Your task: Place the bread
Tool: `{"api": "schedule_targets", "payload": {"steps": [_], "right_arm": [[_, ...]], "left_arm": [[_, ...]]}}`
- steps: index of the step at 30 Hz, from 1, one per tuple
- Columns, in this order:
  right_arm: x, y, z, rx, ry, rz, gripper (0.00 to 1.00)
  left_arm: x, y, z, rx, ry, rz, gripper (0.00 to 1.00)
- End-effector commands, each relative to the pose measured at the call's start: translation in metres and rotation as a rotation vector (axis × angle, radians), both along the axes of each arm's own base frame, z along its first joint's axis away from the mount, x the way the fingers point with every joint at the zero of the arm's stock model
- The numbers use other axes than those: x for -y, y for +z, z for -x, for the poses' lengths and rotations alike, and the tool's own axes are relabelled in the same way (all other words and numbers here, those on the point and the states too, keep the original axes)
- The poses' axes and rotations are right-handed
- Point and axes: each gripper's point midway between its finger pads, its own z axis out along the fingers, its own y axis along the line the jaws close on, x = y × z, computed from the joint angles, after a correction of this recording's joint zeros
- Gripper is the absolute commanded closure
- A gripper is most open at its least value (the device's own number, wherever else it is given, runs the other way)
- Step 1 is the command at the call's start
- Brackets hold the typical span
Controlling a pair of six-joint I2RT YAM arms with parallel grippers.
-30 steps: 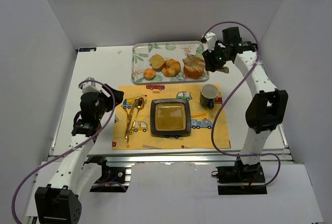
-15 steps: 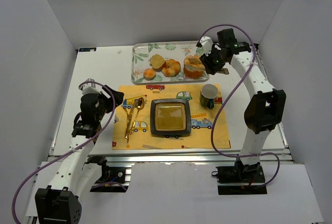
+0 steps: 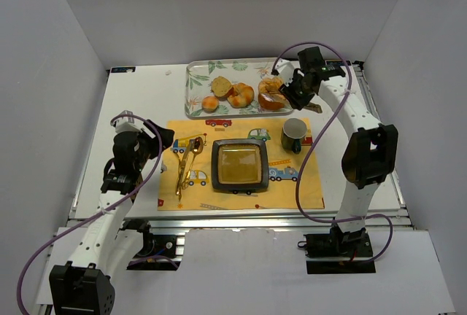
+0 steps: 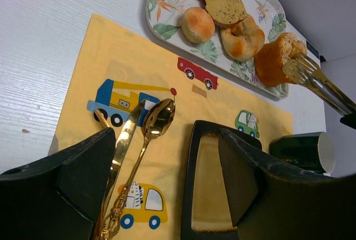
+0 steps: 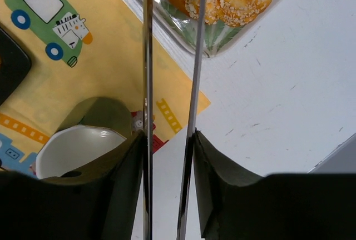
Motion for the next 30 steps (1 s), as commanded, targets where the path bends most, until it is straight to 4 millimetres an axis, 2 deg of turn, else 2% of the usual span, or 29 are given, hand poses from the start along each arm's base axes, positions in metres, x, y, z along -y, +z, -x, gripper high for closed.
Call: {"api": "schedule_targets", "payload": {"steps": [1,5,11,15,20,23,30], "right_arm": [[-0.005,0.006,-0.008,0.068,0.026,0.023,0.57],[-0.007,0.01,-0.008,0.098,0.041,0.035,0.66],[-0.009,0.018,-0.008,0.143,0.054,0.024,0.84],[-0.012,0.041,-0.008,0.194,0.053,-0.019,0.96],[-0.016,0.072,-0.005,0.26,0.05,-0.077,0.99],[-0.016,0.079,-0.002,0.275,0.05,-0.096,1.0],[-0.016,0.084,0.005,0.274,0.046,-0.143,1.0]], "left_arm": [[-0.001,0.007,0.002,0.026,0.003,0.004,0.16],[-0.001,0.008,0.002,0.028,0.001,0.002,0.16],[-0.001,0.009,0.0,0.031,0.001,0.002,0.16],[-0.001,0.011,0.001,0.032,0.0,-0.002,0.16],[-0.001,0.012,0.001,0.035,0.001,-0.002,0.16],[-0.001,0.014,0.0,0.041,0.0,0.0,0.16],[0.0,0.015,-0.001,0.042,-0.002,-0.001,0.16]]}}
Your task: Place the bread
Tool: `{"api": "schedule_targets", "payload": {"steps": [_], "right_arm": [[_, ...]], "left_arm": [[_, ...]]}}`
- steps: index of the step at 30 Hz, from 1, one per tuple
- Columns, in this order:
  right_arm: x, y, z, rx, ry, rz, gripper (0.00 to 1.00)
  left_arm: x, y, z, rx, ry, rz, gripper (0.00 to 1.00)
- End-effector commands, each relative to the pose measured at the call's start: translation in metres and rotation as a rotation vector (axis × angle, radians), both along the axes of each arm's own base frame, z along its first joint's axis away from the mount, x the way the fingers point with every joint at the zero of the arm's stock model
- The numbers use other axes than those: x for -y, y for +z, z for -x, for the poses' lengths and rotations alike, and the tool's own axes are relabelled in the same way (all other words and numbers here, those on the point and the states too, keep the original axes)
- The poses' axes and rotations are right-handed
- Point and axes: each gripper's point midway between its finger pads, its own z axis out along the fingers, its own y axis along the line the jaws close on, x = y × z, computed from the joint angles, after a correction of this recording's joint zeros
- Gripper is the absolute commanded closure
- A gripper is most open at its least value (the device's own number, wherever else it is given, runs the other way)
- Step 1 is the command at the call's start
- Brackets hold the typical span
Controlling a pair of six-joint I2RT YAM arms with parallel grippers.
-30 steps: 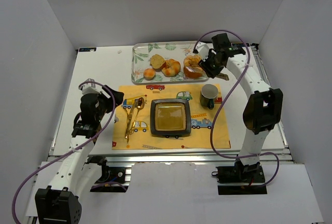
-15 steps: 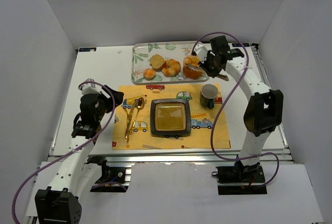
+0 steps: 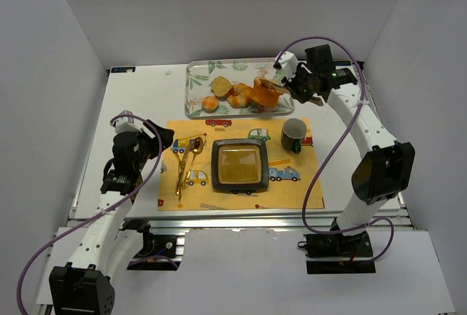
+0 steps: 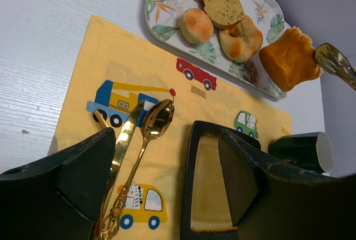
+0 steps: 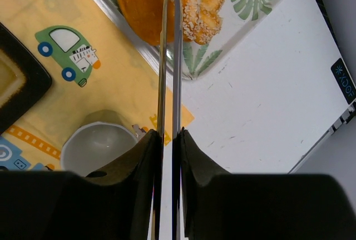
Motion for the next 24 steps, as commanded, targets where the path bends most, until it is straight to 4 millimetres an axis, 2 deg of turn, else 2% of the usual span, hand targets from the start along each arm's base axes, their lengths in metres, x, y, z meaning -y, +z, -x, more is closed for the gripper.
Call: {"api": "schedule_targets", "payload": {"steps": [1,6,10,13,15,19,21,22,24], "right_arm": [[-0.005,0.024,-0.002,0.072,0.011,-0.076,1.0],[-0.01,0.029,0.008,0.06,0.034,-0.116,1.0],[-0.018,0.038,0.026,0.058,0.096,-0.161,1.0],[-0.019,0.05,0.048,0.062,0.136,-0.189,1.0],[-0.019,0.046,0.061,0.038,0.157,-0.193,1.0],[-0.022,0.055,0.094,0.034,0.222,-0.229,1.0],[-0.023,0.048,0.114,-0.015,0.253,-0.239,1.0],[-0.025,0.053,0.126,-0.006,0.288,-0.246,1.0],[-0.025,0.049,0.143,-0.028,0.321,-0.242,1.0]], "left_arm": [[0.0,0.014,-0.002,0.037,-0.002,-0.001,0.16],[-0.001,0.014,-0.002,0.036,-0.001,-0.002,0.16],[-0.001,0.015,-0.001,0.038,0.0,-0.005,0.16],[-0.001,0.015,-0.001,0.04,0.001,-0.002,0.16],[-0.001,0.014,-0.002,0.039,0.001,-0.002,0.16],[0.0,0.014,-0.003,0.039,-0.004,-0.002,0.16],[0.001,0.014,-0.004,0.039,-0.007,-0.003,0.16],[0.001,0.013,-0.005,0.036,-0.009,-0.004,0.16],[0.001,0.014,-0.005,0.038,-0.012,-0.006,0.16]]}}
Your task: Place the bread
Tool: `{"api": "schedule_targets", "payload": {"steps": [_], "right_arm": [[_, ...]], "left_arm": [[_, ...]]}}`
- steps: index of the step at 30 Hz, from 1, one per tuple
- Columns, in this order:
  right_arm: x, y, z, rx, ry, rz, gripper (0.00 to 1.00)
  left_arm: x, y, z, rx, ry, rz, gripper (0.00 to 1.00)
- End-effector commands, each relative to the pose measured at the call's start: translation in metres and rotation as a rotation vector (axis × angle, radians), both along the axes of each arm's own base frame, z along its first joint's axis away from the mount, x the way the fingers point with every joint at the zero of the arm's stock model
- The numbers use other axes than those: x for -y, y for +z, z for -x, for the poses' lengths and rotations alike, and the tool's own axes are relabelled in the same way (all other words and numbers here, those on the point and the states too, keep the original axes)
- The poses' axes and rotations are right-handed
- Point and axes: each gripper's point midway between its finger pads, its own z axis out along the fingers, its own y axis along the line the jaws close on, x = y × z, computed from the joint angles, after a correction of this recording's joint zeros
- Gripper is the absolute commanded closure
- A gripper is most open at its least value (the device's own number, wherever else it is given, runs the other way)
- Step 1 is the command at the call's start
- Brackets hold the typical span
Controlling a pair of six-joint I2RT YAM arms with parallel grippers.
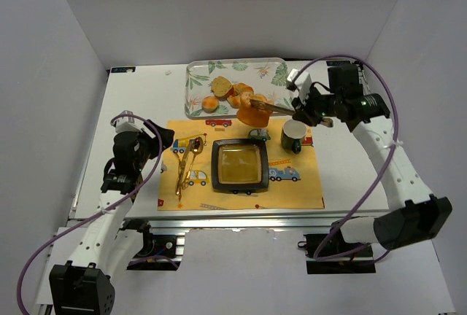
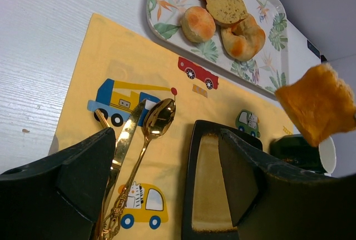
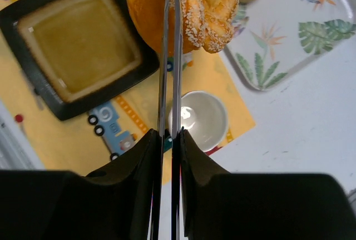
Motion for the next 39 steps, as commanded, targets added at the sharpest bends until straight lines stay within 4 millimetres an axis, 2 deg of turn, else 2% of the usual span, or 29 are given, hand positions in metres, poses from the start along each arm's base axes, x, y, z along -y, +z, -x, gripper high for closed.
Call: {"api": "schedule_targets", "payload": {"steps": [1,4,10,12,14,16,17,19,21,30,33,36,37,39], "right_arm": [[-0.009,0.002,0.043,-0.017,0.128,-0.039,1.0],[-0.009,-0.01,0.06,-0.04,0.153,-0.03,1.0],[-0.014,-0.026,0.082,-0.063,0.203,-0.032,1.0],[-0.017,-0.036,0.088,-0.079,0.223,-0.024,1.0],[-0.021,-0.041,0.095,-0.097,0.247,-0.029,0.93],[-0.024,-0.041,0.1,-0.11,0.267,-0.04,0.88],[-0.025,-0.042,0.104,-0.124,0.277,-0.043,0.79],[-0.029,-0.035,0.108,-0.123,0.303,-0.065,0.68],[-0.031,-0.029,0.111,-0.125,0.317,-0.081,0.64],[-0.04,-0.021,0.127,-0.156,0.362,-0.133,0.6],[-0.044,-0.013,0.128,-0.155,0.358,-0.156,0.63],[-0.048,-0.006,0.119,-0.152,0.311,-0.185,0.8],[-0.049,-0.004,0.114,-0.146,0.293,-0.192,0.89],[-0.052,0.008,0.092,-0.091,0.221,-0.224,0.98]], "left_arm": [[0.001,0.016,-0.005,0.044,-0.011,-0.005,0.16],[0.001,0.015,-0.006,0.044,-0.012,-0.003,0.16],[0.001,0.015,-0.004,0.042,-0.014,-0.002,0.16],[0.001,0.014,-0.002,0.039,-0.013,-0.006,0.16],[0.0,0.013,-0.001,0.039,-0.008,-0.005,0.16],[0.0,0.014,0.0,0.042,-0.005,-0.002,0.16],[-0.001,0.014,0.0,0.043,-0.002,-0.003,0.16],[-0.001,0.014,0.001,0.045,-0.002,-0.002,0.16],[-0.001,0.014,0.001,0.043,-0.001,-0.003,0.16],[-0.001,0.014,0.0,0.039,-0.005,-0.007,0.16],[0.0,0.014,-0.001,0.039,-0.008,-0.005,0.16],[0.001,0.015,-0.002,0.042,-0.008,-0.001,0.16],[0.001,0.015,-0.002,0.041,-0.009,0.002,0.16],[0.003,0.017,-0.003,0.047,-0.018,0.007,0.16]]}}
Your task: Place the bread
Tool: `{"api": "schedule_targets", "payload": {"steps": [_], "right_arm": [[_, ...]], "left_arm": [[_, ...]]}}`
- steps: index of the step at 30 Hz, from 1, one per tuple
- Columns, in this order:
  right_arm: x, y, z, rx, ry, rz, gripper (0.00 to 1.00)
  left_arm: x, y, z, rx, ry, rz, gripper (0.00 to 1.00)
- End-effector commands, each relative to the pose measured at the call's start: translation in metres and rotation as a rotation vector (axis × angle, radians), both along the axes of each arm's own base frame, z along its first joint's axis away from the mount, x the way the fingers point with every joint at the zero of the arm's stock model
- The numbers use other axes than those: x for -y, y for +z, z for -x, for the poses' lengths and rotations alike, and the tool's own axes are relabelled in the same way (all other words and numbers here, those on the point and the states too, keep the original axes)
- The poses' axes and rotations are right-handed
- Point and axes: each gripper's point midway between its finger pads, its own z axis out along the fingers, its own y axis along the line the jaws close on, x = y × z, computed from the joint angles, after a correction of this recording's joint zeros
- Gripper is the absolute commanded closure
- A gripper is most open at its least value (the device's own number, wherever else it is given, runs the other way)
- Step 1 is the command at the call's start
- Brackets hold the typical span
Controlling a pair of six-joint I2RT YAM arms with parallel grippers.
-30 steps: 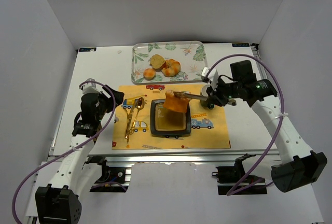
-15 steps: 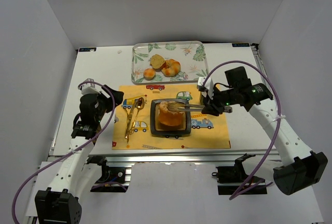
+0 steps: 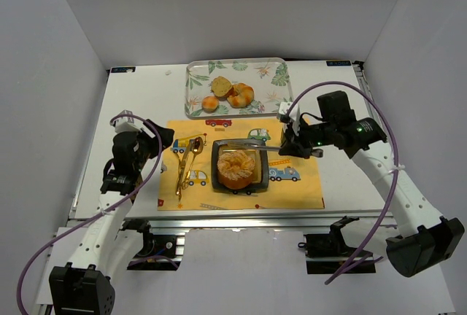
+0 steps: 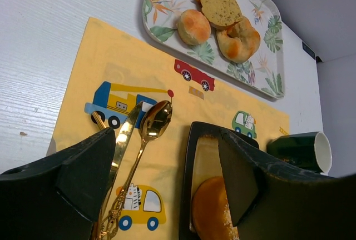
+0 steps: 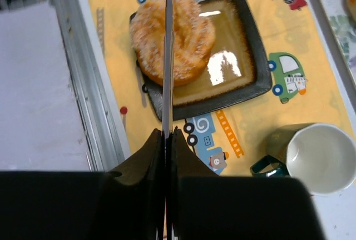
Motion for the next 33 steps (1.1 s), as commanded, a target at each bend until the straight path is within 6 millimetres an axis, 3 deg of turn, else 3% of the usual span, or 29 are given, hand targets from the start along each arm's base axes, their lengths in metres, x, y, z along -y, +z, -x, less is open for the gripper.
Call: {"api": "schedule_targets", "payload": {"steps": [1,3,5,6,7,8,9,10,11,13,14,15,17,19,22,24,27,28,32,33], "right_arm": [[-0.005,0.037,-0.038,0.058,-0.166,-0.095,1.0],[0.002,0.053,-0.065,0.083,-0.255,-0.147,1.0],[0.03,0.054,-0.101,0.024,-0.439,-0.191,1.0],[0.048,0.051,-0.129,0.046,-0.55,-0.198,1.0],[0.082,0.047,-0.151,0.022,-0.716,-0.214,1.0],[0.101,0.041,-0.164,0.033,-0.801,-0.212,1.0],[0.128,0.022,-0.185,0.069,-0.923,-0.183,1.0],[0.158,0.01,-0.196,0.091,-1.03,-0.169,1.0],[0.173,-0.002,-0.203,0.115,-1.078,-0.145,1.0],[0.207,-0.046,-0.213,0.129,-1.19,-0.089,0.88],[0.213,-0.06,-0.213,0.109,-1.203,-0.081,0.86],[0.219,-0.083,-0.214,0.066,-1.221,-0.056,0.84],[0.234,-0.106,-0.217,0.036,-1.267,-0.051,0.76],[0.244,-0.131,-0.219,-0.017,-1.295,-0.024,0.66],[0.251,-0.154,-0.216,-0.047,-1.289,0.026,0.59],[0.251,-0.167,-0.21,-0.078,-1.266,0.07,0.47],[0.251,-0.169,-0.201,-0.097,-1.212,0.119,0.27],[0.254,-0.166,-0.198,-0.087,-1.195,0.126,0.14],[0.257,-0.127,-0.196,-0.031,-1.184,0.127,0.11],[0.26,-0.105,-0.203,0.011,-1.2,0.114,0.11]], "left_arm": [[0.004,0.013,-0.004,0.032,-0.021,0.009,0.17],[0.012,0.018,-0.005,0.052,-0.066,0.024,0.24],[0.021,0.019,-0.008,0.062,-0.111,0.043,0.46],[0.025,0.019,-0.009,0.065,-0.136,0.05,0.62],[0.034,0.015,-0.008,0.045,-0.18,0.08,0.89],[0.039,0.023,-0.011,0.08,-0.207,0.098,0.94],[0.046,0.022,-0.01,0.08,-0.235,0.112,0.95],[0.053,0.019,-0.009,0.066,-0.269,0.123,0.93],[0.055,0.016,-0.008,0.053,-0.282,0.118,0.87],[0.063,0.016,-0.007,0.041,-0.317,0.089,0.69],[0.066,0.009,-0.006,0.008,-0.329,0.083,0.52],[0.07,0.009,-0.006,0.009,-0.346,0.077,0.46],[0.082,0.003,0.001,-0.026,-0.398,0.069,0.34],[0.096,-0.003,0.006,-0.049,-0.455,0.048,0.31],[0.112,-0.013,0.015,-0.093,-0.515,0.028,0.3],[0.122,-0.02,0.022,-0.112,-0.551,0.025,0.28],[0.133,-0.025,0.029,-0.128,-0.579,0.028,0.27],[0.134,-0.026,0.03,-0.129,-0.583,0.027,0.27],[0.14,-0.029,0.034,-0.141,-0.6,0.015,0.26],[0.143,-0.028,0.036,-0.139,-0.61,0.013,0.26]]}}
